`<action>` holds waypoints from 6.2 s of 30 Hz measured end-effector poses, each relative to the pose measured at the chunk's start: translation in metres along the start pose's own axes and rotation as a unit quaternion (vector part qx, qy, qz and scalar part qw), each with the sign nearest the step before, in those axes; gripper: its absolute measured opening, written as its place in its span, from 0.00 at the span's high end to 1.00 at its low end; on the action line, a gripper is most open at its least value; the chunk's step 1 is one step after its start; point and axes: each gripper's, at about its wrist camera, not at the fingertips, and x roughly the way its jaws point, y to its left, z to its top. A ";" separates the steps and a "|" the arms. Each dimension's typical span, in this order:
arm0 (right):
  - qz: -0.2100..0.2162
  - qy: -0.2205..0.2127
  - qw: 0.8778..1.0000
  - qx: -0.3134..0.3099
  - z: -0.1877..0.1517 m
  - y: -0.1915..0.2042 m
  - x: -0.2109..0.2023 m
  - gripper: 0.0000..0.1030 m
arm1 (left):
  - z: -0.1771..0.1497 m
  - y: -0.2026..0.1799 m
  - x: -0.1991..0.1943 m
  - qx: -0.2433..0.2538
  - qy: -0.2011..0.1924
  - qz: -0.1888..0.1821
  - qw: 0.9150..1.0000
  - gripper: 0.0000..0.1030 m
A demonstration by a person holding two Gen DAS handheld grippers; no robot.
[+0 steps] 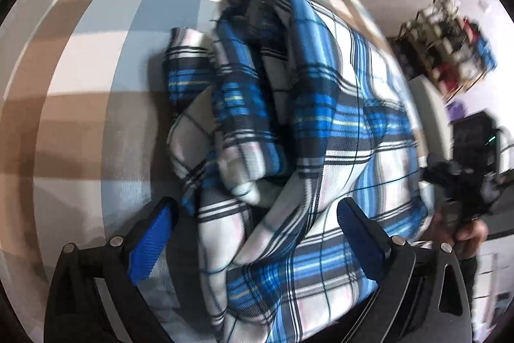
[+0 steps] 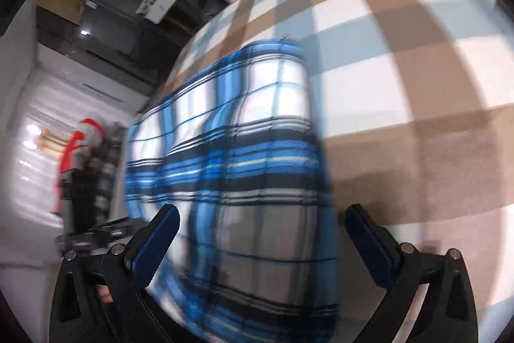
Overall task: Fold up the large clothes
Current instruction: 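Grasp the folded plaid shirt bundle with both grippers, then lift the shirt bundle with both grippers and carry it toward the grey box, then lower the shirt onto the clothes stack and open both grippers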
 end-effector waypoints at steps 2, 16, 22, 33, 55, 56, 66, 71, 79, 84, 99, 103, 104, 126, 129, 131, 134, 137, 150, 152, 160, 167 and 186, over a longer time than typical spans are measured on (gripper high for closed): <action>-0.009 0.003 1.000 -0.020 0.001 0.005 0.004 0.00 | -0.002 -0.011 0.009 0.029 -0.008 0.033 0.999 0.06; -0.011 -0.006 1.000 -0.027 -0.006 -0.005 -0.004 0.31 | -0.006 -0.033 0.021 0.088 -0.018 0.032 0.995 0.25; 0.111 0.020 0.993 0.041 -0.007 -0.027 -0.004 0.32 | 0.000 -0.021 0.015 0.052 -0.022 -0.019 0.998 0.33; -0.001 0.028 0.998 -0.060 -0.007 0.016 0.016 0.20 | -0.009 -0.026 0.008 0.093 -0.031 0.005 0.995 0.51; 0.060 0.009 0.998 -0.027 -0.018 0.011 0.004 0.59 | -0.001 0.008 0.005 0.011 0.003 -0.111 0.994 0.60; 0.064 0.011 0.998 -0.016 -0.017 0.009 0.006 0.55 | -0.002 0.009 0.005 0.007 0.004 -0.108 0.994 0.59; 0.016 0.013 0.999 -0.034 -0.011 0.015 0.024 0.61 | -0.002 -0.003 0.004 0.011 0.030 -0.145 0.989 0.76; -0.003 -0.036 0.997 -0.072 -0.020 0.044 -0.001 0.73 | -0.001 -0.008 -0.004 0.014 0.031 -0.169 0.985 0.84; 0.050 -0.097 0.990 -0.092 -0.025 0.095 -0.043 0.74 | 0.001 -0.036 -0.040 0.012 0.025 -0.206 0.978 0.85; 0.049 -0.108 0.988 -0.098 -0.017 0.136 -0.072 0.74 | 0.006 -0.033 -0.081 0.011 0.004 -0.230 0.973 0.85; 0.093 -0.104 0.971 -0.195 0.059 0.402 -0.060 0.74 | 0.048 0.048 -0.316 -0.040 -0.139 -0.148 0.978 0.85; 0.131 -0.089 0.966 -0.206 0.080 0.488 -0.013 0.74 | 0.057 0.103 -0.380 -0.082 -0.177 -0.102 0.975 0.85; 0.143 -0.082 0.965 -0.205 0.085 0.508 0.003 0.74 | 0.058 0.115 -0.392 -0.097 -0.187 -0.094 0.973 0.85; 0.059 0.061 0.929 -0.360 -0.009 0.486 0.230 0.07 | 0.005 0.321 -0.270 -0.230 -0.139 0.004 0.963 0.37; 0.012 0.094 0.920 -0.380 -0.011 0.497 0.240 0.07 | 0.005 0.325 -0.278 -0.232 -0.136 0.015 0.963 0.33; -0.030 0.111 0.899 -0.423 -0.020 0.508 0.240 0.07 | -0.001 0.335 -0.296 -0.240 -0.144 0.046 0.959 0.29; -0.071 0.111 0.879 -0.457 -0.025 0.511 0.237 0.07 | -0.010 0.321 -0.320 -0.261 -0.174 0.063 0.947 0.29; -0.066 0.127 0.883 -0.447 -0.020 0.504 0.227 0.09 | -0.016 0.304 -0.335 -0.263 -0.199 0.102 0.939 0.29; 0.011 0.165 0.922 -0.351 0.074 0.637 0.283 0.00 | -0.012 0.243 -0.271 -0.105 -0.247 0.101 0.958 0.29; -0.004 0.190 0.928 -0.321 0.075 0.651 0.316 0.00 | -0.013 0.254 -0.256 -0.105 -0.244 0.089 0.960 0.29; -0.256 0.213 0.837 -0.434 0.031 0.652 0.427 0.00 | -0.023 0.310 -0.243 -0.131 -0.308 -0.044 0.941 0.29; -0.195 0.212 0.856 -0.430 0.043 0.652 0.353 0.00 | -0.009 0.310 -0.248 -0.120 -0.290 -0.036 0.949 0.29; -0.269 0.139 0.736 -0.605 -0.065 0.589 0.310 0.00 | -0.023 0.295 -0.247 -0.182 -0.266 -0.058 0.945 0.29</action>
